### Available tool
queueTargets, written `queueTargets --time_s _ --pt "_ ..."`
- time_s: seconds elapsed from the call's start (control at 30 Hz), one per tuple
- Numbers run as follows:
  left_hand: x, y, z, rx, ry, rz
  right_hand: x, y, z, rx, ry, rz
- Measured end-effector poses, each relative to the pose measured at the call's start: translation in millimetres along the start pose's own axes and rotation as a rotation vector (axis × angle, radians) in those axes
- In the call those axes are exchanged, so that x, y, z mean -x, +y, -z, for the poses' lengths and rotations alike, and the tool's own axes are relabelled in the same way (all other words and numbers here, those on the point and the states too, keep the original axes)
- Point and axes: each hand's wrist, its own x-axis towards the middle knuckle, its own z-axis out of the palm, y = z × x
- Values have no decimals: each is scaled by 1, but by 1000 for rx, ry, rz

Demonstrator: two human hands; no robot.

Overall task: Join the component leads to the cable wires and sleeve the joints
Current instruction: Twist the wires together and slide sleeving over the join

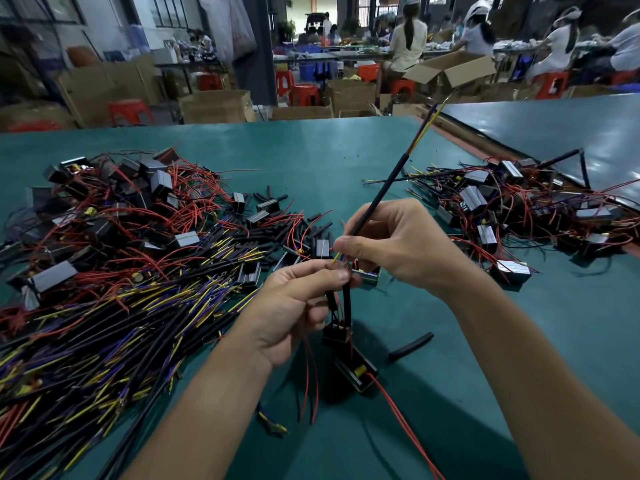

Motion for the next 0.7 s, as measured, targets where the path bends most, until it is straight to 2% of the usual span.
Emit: queueTargets --time_s 0.37,0.5,0.63,0.7 --pt "1 1 0 -37 24 -79 2 -5 -6 -56 22 -41" --pt "1 2 -1 -50 23 -122 0 -8 -1 -108 65 -177" --pt "1 1 0 -46 32 -141 1 -12 11 -14 107 -287" --pt "1 2 1 -50 37 -146 5 -15 18 21 49 -283"
